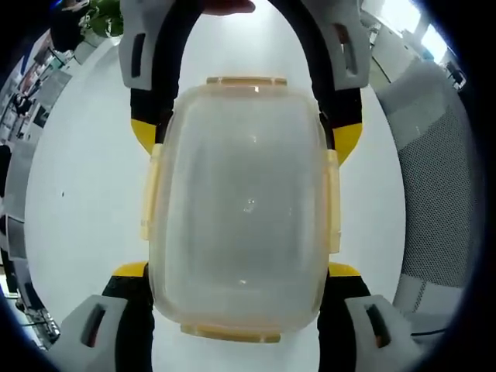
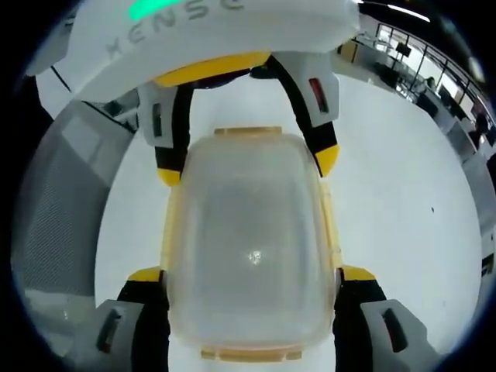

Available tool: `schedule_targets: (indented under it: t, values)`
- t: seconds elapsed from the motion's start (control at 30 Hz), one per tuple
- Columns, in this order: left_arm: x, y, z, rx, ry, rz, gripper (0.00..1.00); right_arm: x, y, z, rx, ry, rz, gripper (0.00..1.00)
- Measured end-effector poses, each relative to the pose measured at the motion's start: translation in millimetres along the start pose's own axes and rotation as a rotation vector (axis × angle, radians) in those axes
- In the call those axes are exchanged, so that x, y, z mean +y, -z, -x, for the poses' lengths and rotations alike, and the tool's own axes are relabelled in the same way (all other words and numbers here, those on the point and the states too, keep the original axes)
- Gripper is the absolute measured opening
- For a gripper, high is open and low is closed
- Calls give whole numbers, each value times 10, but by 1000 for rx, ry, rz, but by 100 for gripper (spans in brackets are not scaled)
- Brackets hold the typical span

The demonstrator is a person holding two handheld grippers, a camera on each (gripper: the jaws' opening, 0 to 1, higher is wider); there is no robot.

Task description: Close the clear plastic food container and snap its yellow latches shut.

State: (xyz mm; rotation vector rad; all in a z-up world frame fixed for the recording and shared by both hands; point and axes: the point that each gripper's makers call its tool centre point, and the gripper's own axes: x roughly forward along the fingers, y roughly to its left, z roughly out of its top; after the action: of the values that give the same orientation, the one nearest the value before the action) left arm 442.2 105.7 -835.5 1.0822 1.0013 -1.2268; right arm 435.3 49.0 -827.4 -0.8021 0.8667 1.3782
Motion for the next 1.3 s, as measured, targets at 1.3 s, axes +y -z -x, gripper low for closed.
schedule_targets:
  t: [1.3]
  values:
    - [-9,47,27,22,-18,-20,99,35,12,28,18,15,30,100]
